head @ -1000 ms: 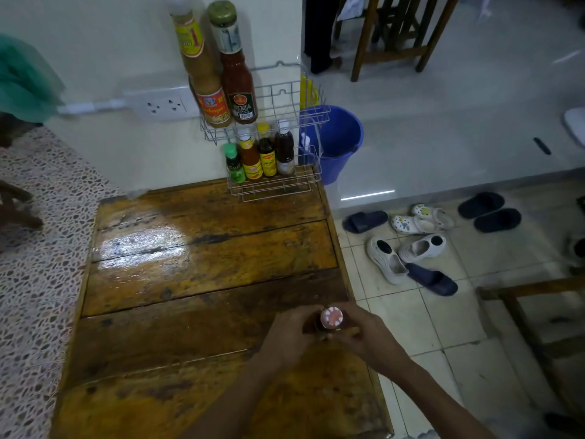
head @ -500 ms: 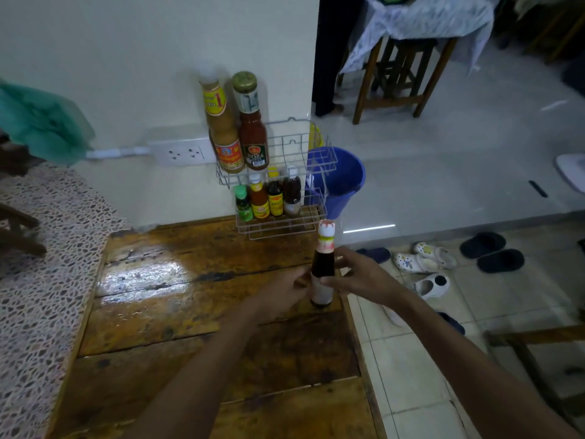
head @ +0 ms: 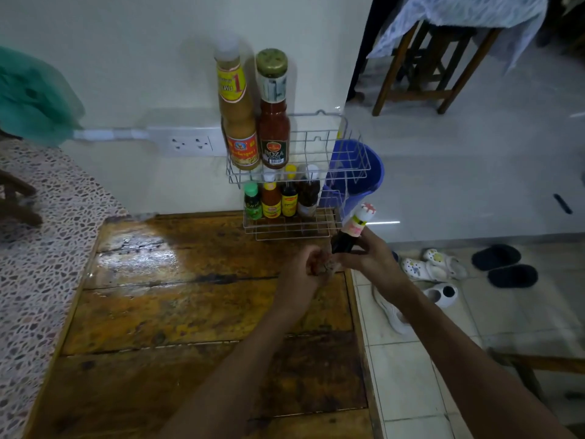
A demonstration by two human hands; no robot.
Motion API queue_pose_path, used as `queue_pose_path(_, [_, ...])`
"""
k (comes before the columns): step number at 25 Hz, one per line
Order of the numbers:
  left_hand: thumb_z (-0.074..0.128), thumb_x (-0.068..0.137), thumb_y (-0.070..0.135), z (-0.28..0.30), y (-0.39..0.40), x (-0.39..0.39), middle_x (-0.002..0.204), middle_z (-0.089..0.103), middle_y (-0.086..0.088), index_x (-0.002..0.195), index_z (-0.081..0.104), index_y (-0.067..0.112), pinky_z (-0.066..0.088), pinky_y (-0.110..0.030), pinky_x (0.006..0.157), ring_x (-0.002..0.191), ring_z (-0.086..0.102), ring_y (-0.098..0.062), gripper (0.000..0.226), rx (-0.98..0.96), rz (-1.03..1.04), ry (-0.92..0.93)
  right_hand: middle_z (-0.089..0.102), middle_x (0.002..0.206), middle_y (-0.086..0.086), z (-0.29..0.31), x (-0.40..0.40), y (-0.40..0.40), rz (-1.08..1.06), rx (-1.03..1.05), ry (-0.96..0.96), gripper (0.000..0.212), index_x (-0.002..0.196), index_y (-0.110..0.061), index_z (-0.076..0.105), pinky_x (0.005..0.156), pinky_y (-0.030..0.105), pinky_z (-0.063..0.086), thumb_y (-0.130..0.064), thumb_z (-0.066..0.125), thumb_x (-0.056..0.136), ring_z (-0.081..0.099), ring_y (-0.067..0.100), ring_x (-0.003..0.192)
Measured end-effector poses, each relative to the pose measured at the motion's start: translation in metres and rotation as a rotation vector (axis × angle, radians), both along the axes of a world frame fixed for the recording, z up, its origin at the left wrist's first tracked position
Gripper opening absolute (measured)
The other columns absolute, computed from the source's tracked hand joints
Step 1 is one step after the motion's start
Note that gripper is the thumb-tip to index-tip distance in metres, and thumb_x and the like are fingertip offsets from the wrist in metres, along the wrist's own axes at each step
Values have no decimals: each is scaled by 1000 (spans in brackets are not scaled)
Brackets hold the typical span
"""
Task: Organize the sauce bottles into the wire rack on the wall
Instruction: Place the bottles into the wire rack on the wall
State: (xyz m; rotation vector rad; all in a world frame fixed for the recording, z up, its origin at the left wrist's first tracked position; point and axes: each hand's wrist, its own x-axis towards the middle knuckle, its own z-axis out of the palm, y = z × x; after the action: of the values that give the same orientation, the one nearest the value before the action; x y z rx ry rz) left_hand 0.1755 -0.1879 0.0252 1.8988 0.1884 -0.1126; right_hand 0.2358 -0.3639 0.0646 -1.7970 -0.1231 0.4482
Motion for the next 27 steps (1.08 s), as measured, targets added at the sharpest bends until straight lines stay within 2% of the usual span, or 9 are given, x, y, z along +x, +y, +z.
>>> queue_pose_path(2, [84, 83, 26, -9, -5, 4, 111, 66, 20, 122, 61, 37, 55, -23, 81, 99, 61, 5, 47, 53, 61, -42, 71, 113, 3, -8, 1, 1, -50, 27, 18, 48, 119, -26, 64, 92, 51, 57, -23, 84, 76, 65, 26, 110])
queue_pose_path(4, [84, 82, 26, -15, -13, 6, 111, 64, 21, 122, 59, 37, 55, -24, 80, 100, 60, 1, 48, 121, 110, -73, 72, 111, 1, -18, -3, 8, -119, 4, 6, 49, 118, -29, 64, 87, 50, 59, -33, 87, 75, 67, 22, 106])
queue_pose_path(8, [81, 85, 33, -33, -12, 12, 119, 58, 17, 124, 57, 37, 56, -29, 85, 106, 58, -3, 46, 134, 108, -97, 70, 111, -11, -21, -6, 23, -193, -116, -137, 51, 120, -29, 56, 78, 19, 56, -31, 85, 79, 66, -1, 99])
queue_pose_path(10, [78, 86, 43, -49, 1, 17, 138, 53, 8, 139, 51, 34, 53, -39, 96, 124, 54, -12, 60, 253, 37, -42, 69, 117, -10, -14, 1, 26, -207, -88, -202, 52, 125, -26, 55, 84, 21, 56, -29, 84, 81, 65, 3, 107])
queue_pose_path(12, [70, 89, 57, -64, 17, 23, 162, 33, 0, 156, 33, 32, 39, -50, 114, 148, 33, -26, 80, 495, -96, 93, 69, 123, -8, -6, 13, 25, -217, -33, -257, 51, 128, -21, 57, 91, 24, 55, -25, 82, 83, 63, 7, 115])
queue_pose_path(14, [62, 90, 65, -74, 28, 27, 172, 8, 2, 162, 16, 34, 22, -57, 120, 157, 9, -29, 91, 656, -195, 189, 67, 125, -7, -3, 28, 25, -212, -39, -319, 46, 127, -19, 60, 95, 25, 54, -19, 81, 86, 62, 8, 119])
queue_pose_path(17, [54, 89, 74, -81, 30, 36, 172, -13, 4, 163, 2, 37, 12, -67, 120, 158, -10, -31, 98, 763, -269, 255, 66, 128, -5, -15, 49, 26, -192, -81, -375, 42, 128, -21, 61, 98, 31, 54, -17, 77, 89, 60, 12, 121])
queue_pose_path(22, [55, 86, 78, -88, 29, 39, 169, -25, 2, 163, -1, 36, 2, -72, 120, 155, -24, -32, 104, 798, -327, 394, 67, 122, -13, -37, 74, 38, -233, -141, -387, 40, 128, -25, 57, 87, 6, 45, -20, 74, 92, 59, -4, 116])
queue_pose_path(27, [54, 86, 78, -91, 30, 39, 168, -30, 4, 163, -3, 38, -2, -71, 119, 154, -28, -30, 103, 785, -330, 404, 65, 129, -3, -56, 103, 39, -183, -201, -367, 48, 133, -19, 47, 89, 14, 51, -23, 73, 92, 60, 8, 119])
